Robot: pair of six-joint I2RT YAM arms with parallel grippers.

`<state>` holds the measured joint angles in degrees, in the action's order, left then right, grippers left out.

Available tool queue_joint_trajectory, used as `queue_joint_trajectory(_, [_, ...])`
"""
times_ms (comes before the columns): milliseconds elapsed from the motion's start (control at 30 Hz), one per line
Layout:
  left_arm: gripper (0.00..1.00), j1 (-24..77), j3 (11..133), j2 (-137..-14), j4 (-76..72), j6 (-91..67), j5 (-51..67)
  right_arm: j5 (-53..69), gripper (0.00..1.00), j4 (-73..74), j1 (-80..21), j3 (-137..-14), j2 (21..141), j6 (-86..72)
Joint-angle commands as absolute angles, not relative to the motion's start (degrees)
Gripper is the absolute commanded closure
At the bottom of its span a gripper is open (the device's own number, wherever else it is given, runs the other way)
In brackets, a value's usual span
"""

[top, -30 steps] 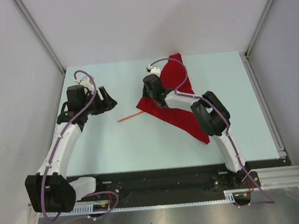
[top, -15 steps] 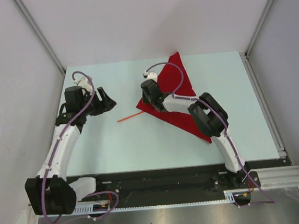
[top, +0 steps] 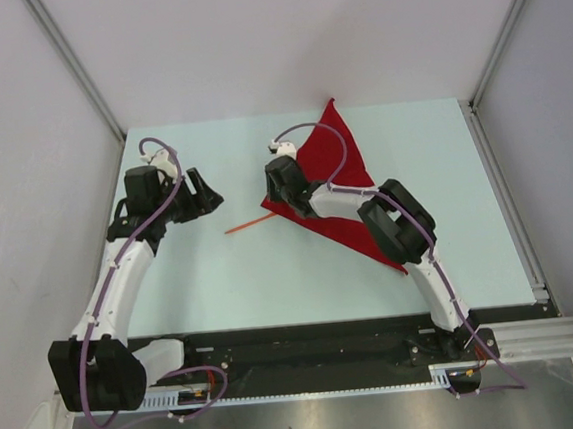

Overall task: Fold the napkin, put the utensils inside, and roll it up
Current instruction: Fold the napkin

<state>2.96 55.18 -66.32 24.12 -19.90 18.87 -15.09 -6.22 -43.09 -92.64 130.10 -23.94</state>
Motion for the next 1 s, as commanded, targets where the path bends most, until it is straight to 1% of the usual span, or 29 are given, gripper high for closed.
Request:
queue_joint_trajectory(0, [0.25, 2.5, 55.1, -65.8, 22.7, -19.5, 19.6, -11.5, 0.43, -8.8, -43.2, -93.6, 129.6, -23.1])
queue_joint_trajectory(100, [0.25, 2.5, 55.1, -66.3, 23.0, -19.4, 18.5, -7.9, 0.26, -8.7, -42.2, -91.2, 124.2, -22.6])
queue_joint_trajectory(167, [0.25, 2.5, 54.9, -66.4, 23.2, -19.2, 17.4, -5.5, 0.24, -8.8, -39.2, -86.2, 119.6, -23.6])
queue_joint_trajectory(200, [0.25, 2.5, 54.8, -66.4, 23.1, -19.2, 17.1, -2.3, 0.23, -8.7, -37.8, -84.0, 114.8, -24.4])
queue_joint_trajectory(233, [0.25, 2.6, 54.8, -66.7, 23.0, -19.2, 16.6, -0.6, 0.22, -8.4, -33.6, -79.7, 112.5, -25.5])
queue_joint_trajectory(300, [0.25, 3.2, 54.4, -67.2, 22.9, -19.2, 15.3, 6.4, 0.21, -6.6, -29.0, -76.8, 107.6, -26.2])
queue_joint_trajectory(333, [0.25, 3.6, 54.3, -67.4, 22.9, -19.2, 14.9, 8.6, 0.21, -3.5, -26.7, -75.8, 106.8, -26.2])
queue_joint_trajectory(367, [0.26, 4.0, 54.3, -68.3, 22.9, -19.0, 14.3, 12.3, 0.21, -1.9, -22.1, -74.1, 106.1, -25.8])
queue_joint_trajectory(433, [0.26, 5.6, 54.7, -69.2, 23.0, -18.5, 13.9, 15.9, 0.2, -0.3, -18.0, -72.1, 105.2, -24.6])
queue_joint_trajectory(467, [0.26, 6.1, 54.7, -69.9, 22.9, -18.4, 13.5, 19.5, 0.2, 1.7, -14.1, -70.6, 105.1, -23.2])
queue_joint_trajectory(600, [0.25, 9.1, 54.8, -71.0, 22.2, -19.2, 12.9, 26.4, 0.18, 2.2, -6.4, -68.3, 107.3, -21.7])
queue_joint_trajectory(767, [0.25, 9.5, 54.2, -71.1, 21.5, -20.3, 12.9, 33.6, 0.18, 1.8, -2.4, -67.2, 111.6, -21.3])
queue_joint_trajectory(967, [0.25, 10.0, 51.8, -70.5, 19.4, -22.8, 12.4, 34.6, 0.2, 0.6, -1.8, -64.7, 113.1, -21.1])
